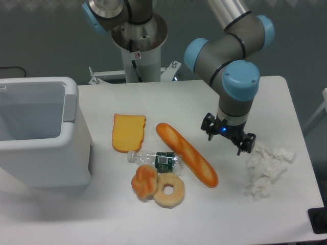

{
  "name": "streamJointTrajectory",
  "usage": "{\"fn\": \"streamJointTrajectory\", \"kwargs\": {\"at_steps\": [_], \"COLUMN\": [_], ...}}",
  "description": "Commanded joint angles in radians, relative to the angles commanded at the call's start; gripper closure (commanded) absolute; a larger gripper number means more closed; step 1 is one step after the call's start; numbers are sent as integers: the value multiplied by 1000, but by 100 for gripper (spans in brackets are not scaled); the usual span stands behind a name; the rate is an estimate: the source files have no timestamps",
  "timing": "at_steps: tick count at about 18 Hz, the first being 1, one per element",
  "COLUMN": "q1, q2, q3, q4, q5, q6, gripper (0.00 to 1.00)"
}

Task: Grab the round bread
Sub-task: 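Move the gripper across the table toward the round golden bun, then lower the open gripper over the round bun beside the bagel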

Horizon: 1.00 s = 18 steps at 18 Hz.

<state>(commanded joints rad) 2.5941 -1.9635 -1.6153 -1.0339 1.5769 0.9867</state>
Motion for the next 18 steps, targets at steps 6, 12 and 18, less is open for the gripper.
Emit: {"fn": "streamJointTrajectory", "kwargs": {"at_steps": [6, 12, 18], "q1": [-57, -150, -207], "q2": [-8, -44, -54], "q3": [11, 3, -5], "q4": [0, 0, 0], "q5": [-3, -2, -5], "q6": [-232, -307, -373], "gripper": [0, 0, 0]}}
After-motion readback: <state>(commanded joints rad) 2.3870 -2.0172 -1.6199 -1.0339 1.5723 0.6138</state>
